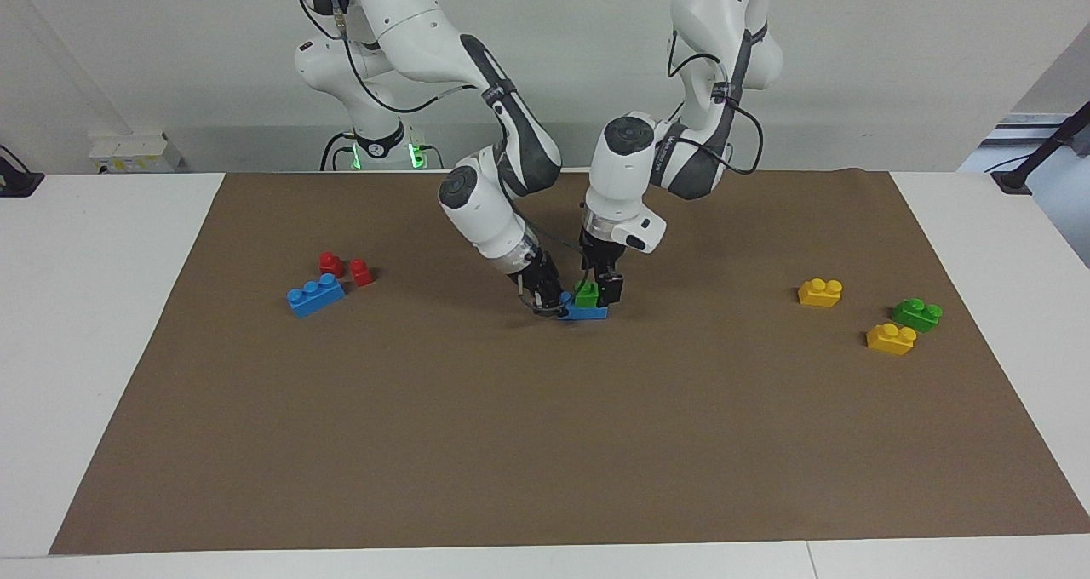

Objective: Remove green block with left arm and hold with right
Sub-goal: 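Lower the left gripper onto the green brick while the right gripper reaches the blue brick, then close the left gripper on green while the right gripper closes on blue, then pull the green brick away with the left gripper while the right gripper pulls blue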

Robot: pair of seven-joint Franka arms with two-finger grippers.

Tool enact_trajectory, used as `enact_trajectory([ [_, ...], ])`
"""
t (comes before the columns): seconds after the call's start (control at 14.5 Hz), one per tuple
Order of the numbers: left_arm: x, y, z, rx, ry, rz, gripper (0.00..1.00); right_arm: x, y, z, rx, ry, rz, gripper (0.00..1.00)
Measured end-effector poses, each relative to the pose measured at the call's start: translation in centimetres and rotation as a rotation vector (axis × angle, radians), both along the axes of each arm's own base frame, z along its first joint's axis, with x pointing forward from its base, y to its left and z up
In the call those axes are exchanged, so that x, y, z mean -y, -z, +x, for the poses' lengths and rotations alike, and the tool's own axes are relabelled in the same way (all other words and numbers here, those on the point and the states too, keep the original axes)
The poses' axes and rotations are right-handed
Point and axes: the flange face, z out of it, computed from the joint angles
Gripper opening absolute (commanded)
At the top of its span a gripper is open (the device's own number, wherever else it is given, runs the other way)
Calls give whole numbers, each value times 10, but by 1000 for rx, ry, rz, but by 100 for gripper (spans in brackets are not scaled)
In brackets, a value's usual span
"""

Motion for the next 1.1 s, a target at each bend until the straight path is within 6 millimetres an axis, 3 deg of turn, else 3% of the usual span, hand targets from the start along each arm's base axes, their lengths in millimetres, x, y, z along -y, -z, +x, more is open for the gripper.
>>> enact_trajectory([
  [0.07,0,0,0,3,1,-1,38,0,0,0,-4,7,4,0],
  [0.14,0,0,0,4,2,0,0,1,1,0,-8,16,11,0],
  [0.76,0,-8,5,28,99,19,0,0,0,1,-8,24,18,0],
  [0.97,-8,-34,16,-3,104,44,0,-6,-8,4,10,24,32,0],
  [1.1,-31,-64,31,-12,110,59,0,-1,-4,5,4,32,25,0],
])
